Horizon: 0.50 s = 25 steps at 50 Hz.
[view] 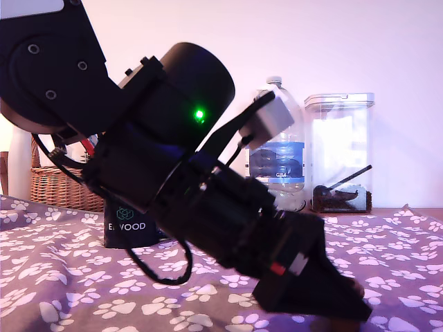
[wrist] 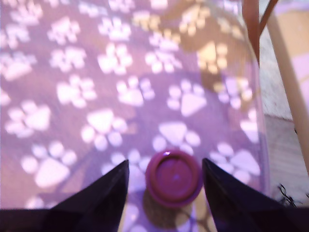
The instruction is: Pick up the coffee capsules from the table one by one and drop them inside the nearest coffee cup
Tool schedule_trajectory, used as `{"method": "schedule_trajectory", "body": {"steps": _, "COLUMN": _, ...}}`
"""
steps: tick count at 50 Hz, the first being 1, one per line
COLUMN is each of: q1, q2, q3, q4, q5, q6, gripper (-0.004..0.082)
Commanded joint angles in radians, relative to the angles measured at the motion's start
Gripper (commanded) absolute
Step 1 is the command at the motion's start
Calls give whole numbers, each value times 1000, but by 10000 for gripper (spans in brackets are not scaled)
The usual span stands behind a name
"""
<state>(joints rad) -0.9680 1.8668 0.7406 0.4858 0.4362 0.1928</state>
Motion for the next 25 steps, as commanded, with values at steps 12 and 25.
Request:
{"method": "schedule_trajectory", "body": {"steps": 12, "q1": -1, "q2": 27, "q3": 31, "q4": -35, "q5": 1, "q6": 0, "gripper": 429}}
{"method": "schedule_trajectory", "body": {"steps": 25, "q1": -2, "q2": 39, "q3": 53, "q4": -74, "q5": 1, "q6": 8, "gripper": 429}}
